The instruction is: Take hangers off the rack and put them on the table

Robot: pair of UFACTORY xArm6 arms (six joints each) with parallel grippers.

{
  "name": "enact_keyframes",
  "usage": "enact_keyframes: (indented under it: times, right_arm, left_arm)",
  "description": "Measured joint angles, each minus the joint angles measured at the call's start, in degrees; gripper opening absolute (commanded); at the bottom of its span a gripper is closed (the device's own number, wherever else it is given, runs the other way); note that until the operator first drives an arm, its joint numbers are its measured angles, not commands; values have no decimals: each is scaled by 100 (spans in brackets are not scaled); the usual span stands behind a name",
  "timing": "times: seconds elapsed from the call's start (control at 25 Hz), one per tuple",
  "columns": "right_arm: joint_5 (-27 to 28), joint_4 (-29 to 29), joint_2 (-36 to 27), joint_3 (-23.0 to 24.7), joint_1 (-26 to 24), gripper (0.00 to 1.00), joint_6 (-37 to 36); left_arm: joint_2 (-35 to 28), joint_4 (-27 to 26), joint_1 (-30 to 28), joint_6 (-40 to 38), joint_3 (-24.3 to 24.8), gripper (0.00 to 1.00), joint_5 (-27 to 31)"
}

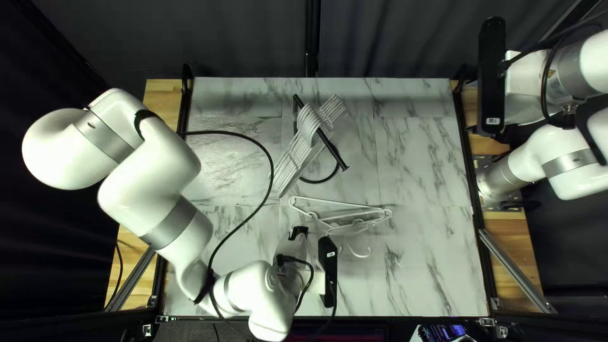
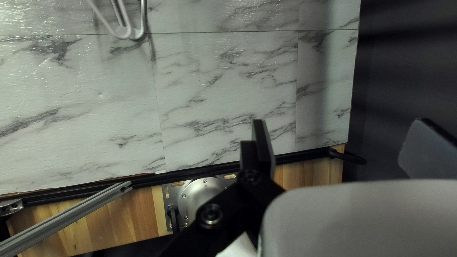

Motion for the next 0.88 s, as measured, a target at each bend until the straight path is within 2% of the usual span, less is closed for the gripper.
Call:
enact_keyframes:
  times: [0.12,0.24,0.68,0.88]
  right_arm:
    - [0,0,0,0,0,100,0]
    - [0,0,0,0,0,100,0]
    - [0,0,0,0,0,100,0]
    - [0,0,0,0,0,100,0]
  left_arm:
    - [-8,528,-83,-40,305,0,-16]
    - [177,692,-118,33,264,0,272]
    - [330,742,-48,145,173,0,305]
    - [534,495,-2,381,-28,0,524]
